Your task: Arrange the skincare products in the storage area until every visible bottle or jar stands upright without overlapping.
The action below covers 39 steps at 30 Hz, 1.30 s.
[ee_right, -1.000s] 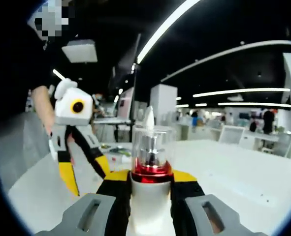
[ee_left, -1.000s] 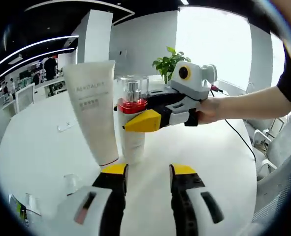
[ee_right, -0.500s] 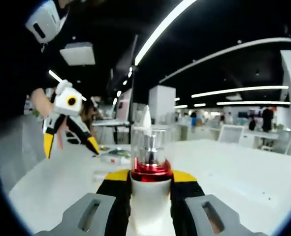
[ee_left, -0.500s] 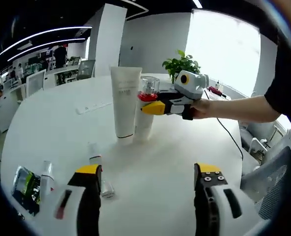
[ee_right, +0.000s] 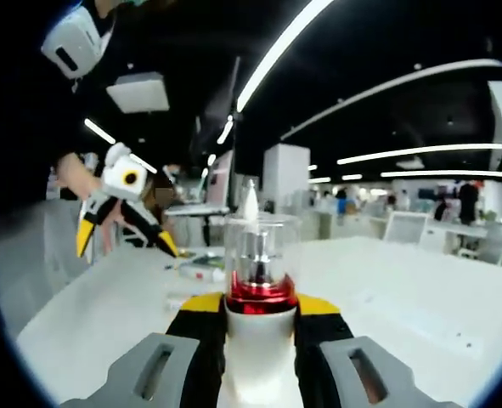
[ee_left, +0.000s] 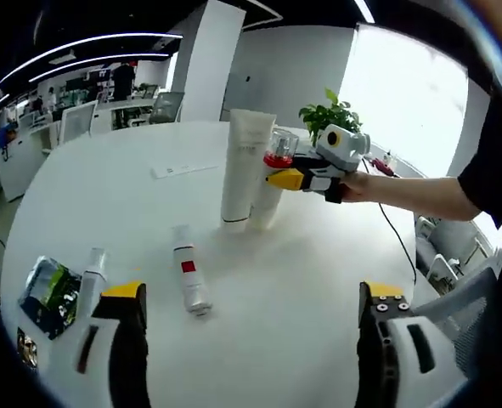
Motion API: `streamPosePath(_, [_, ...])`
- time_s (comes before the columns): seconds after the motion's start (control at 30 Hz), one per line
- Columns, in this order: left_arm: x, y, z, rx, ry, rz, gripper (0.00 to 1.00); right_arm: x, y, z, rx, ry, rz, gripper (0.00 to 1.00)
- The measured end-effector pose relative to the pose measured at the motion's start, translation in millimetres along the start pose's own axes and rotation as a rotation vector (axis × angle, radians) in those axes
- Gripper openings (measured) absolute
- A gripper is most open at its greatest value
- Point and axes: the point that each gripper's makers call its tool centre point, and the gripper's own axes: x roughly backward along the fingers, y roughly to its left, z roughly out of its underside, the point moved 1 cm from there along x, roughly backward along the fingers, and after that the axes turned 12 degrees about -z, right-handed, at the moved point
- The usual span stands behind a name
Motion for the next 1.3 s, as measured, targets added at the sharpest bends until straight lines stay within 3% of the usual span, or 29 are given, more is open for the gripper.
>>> streamPosePath(0.17, [3.5, -4.9, 10.4, -0.084, 0.04, 0.004, 0.99, -0.3, 0.4, 0.1, -0.004, 0.017, -0.005, 0.24])
streamPosePath(0.6, [4.4, -4.8, 9.7, -0.062, 0.039, 0.0, 0.99, -0.1, -1.3, 2.2, -0.015, 0.034, -0.013, 0.25])
streamPosePath(0.8, [4.2, -7.1, 12.5, -0.068, 0.051, 0.007, 0.99, 2.2, -3.3, -2.7, -0.044, 0.011, -0.002, 0.35])
streamPosePath(1.0, [5.3, -6.3, 11.2, -0.066, 0.057, 0.009, 0.99, 7.4, -1.9, -0.2, -0.057, 0.06, 0.01, 0.4])
streamPosePath(1.3, [17.2, -3.2, 18.1, -0.024, 0.107, 0.03, 0.99, 41.4, 11.4, -2.7, -0.119, 0.101, 0.09, 0.52])
